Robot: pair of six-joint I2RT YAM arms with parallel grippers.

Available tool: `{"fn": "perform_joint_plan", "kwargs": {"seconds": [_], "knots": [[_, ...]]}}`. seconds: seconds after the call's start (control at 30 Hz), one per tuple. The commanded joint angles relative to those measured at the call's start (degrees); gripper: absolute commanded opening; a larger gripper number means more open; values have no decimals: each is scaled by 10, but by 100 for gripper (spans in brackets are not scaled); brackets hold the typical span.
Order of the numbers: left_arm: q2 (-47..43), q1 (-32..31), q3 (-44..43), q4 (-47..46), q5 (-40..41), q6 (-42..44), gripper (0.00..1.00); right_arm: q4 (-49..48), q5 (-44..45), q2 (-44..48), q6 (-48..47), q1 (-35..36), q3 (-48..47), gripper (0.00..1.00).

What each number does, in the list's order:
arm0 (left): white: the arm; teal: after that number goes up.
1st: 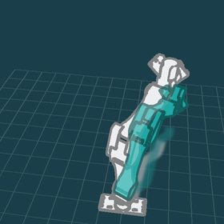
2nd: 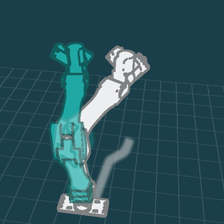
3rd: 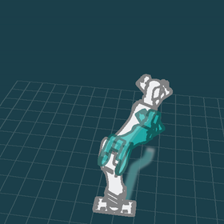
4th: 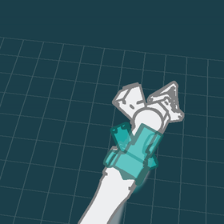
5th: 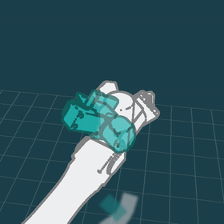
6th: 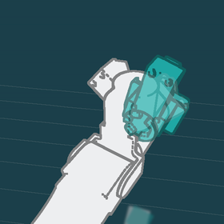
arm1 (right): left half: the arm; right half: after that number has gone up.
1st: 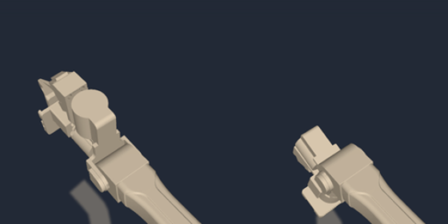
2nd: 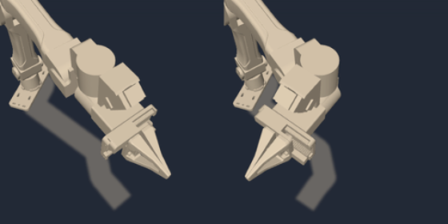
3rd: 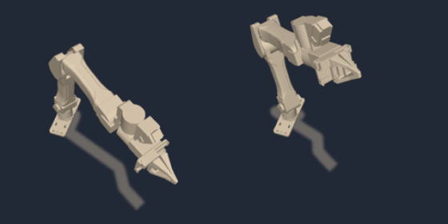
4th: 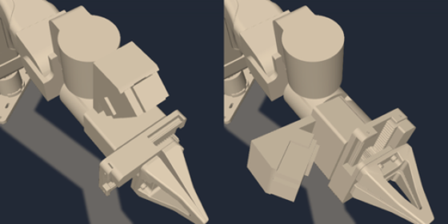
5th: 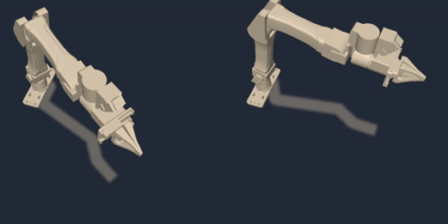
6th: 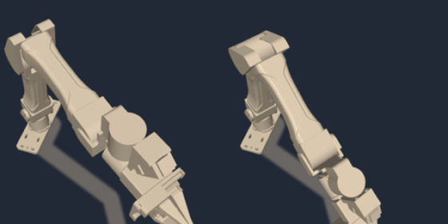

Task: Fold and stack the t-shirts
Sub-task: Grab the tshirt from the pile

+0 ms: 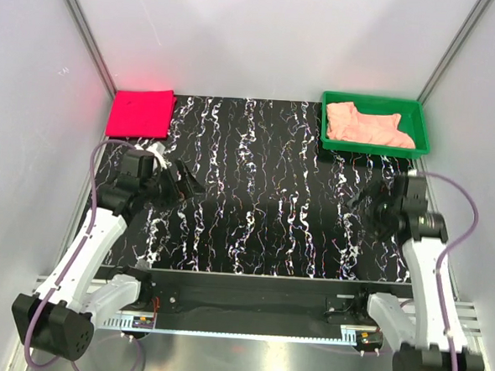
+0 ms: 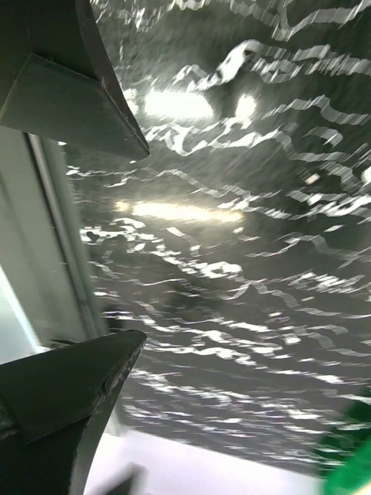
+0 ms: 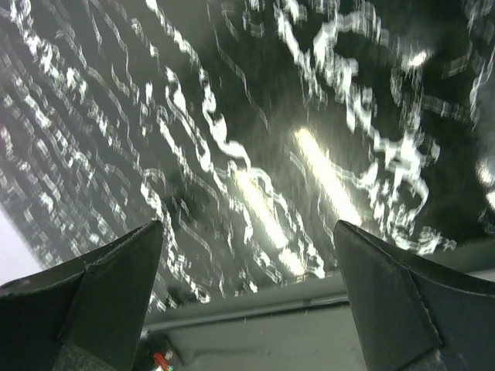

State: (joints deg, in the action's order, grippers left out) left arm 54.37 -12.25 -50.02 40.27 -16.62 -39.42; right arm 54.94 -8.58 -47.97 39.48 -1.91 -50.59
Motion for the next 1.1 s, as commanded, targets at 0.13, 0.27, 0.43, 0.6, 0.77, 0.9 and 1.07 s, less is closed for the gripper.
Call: {"fn": "perform_joint_plan", "kwargs": {"seconds": [0.13, 0.27, 0.43, 0.6, 0.77, 0.9, 1.07], "knots": [[-1, 1, -40, 38, -45, 95, 99, -131, 79, -270, -71, -2, -203, 100], [-2, -6, -72, 46, -45, 137, 99, -142, 139, -434, -110, -2, -374, 100], [-11, -8, -100, 53, -44, 175, 92, -149, 218, -649, -174, -2, -612, 98], [-25, -9, -97, 60, -30, 196, 85, -106, 219, -830, -180, -2, -823, 87], [-12, -8, -103, 67, -11, 210, 83, -160, 153, -896, -140, -2, -839, 76], [1, -8, -119, 71, -6, 218, 82, -183, 165, -934, -98, -3, -826, 70], [5, -12, -116, 73, -11, 218, 81, -186, 149, -983, -102, -3, -866, 43]]}}
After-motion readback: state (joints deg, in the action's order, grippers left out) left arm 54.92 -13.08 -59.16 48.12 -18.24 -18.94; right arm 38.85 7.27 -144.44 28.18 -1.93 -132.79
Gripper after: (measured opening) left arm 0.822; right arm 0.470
